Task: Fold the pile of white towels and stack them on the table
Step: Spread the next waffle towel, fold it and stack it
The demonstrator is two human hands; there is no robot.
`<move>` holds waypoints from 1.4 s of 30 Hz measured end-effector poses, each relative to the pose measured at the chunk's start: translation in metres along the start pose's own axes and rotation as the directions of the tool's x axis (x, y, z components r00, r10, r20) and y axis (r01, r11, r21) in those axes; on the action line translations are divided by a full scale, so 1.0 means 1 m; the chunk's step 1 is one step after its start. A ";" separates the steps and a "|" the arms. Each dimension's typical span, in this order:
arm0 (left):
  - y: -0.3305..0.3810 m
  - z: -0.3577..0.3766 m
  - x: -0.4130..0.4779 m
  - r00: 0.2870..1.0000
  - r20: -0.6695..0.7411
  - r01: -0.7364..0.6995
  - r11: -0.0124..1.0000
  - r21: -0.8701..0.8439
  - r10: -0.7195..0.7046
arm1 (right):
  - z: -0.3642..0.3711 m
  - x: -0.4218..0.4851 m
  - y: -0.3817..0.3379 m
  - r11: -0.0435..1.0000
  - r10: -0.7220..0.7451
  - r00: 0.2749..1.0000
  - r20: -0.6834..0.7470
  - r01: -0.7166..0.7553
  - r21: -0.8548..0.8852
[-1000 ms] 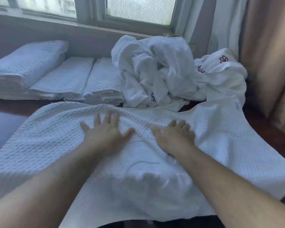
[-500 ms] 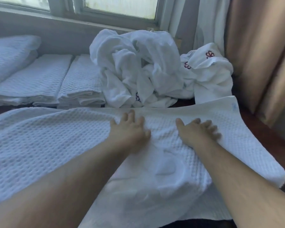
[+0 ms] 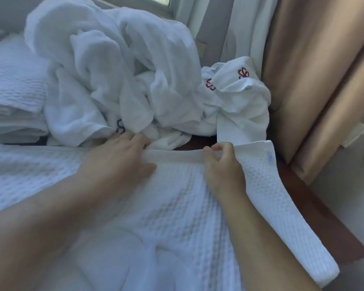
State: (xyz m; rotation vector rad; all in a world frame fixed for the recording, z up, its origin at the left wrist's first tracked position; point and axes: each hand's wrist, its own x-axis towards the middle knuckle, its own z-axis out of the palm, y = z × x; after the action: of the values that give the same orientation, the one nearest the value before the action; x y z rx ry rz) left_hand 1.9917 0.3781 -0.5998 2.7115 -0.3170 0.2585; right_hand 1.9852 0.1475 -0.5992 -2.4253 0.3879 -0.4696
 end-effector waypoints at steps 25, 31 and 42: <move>0.043 0.009 -0.053 0.962 -0.130 -0.220 0.962 0.162 0.241 | -0.039 0.002 0.029 0.899 0.013 0.951 0.309 -0.147 0.412; 0.042 -0.008 -0.044 0.807 -0.238 -0.434 0.815 0.383 0.541 | -0.041 -0.032 0.034 0.936 -0.163 0.864 -0.477 0.289 0.203; 0.078 0.008 -0.093 0.959 -0.272 -0.040 0.991 0.129 0.074 | -0.065 -0.007 0.035 0.882 0.130 0.954 0.272 -0.236 0.408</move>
State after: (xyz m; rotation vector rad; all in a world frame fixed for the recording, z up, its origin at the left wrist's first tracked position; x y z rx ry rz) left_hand 1.8839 0.3222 -0.5995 2.7400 -0.3063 0.6870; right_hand 1.9458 0.0890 -0.5748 -1.9534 0.3606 -0.1542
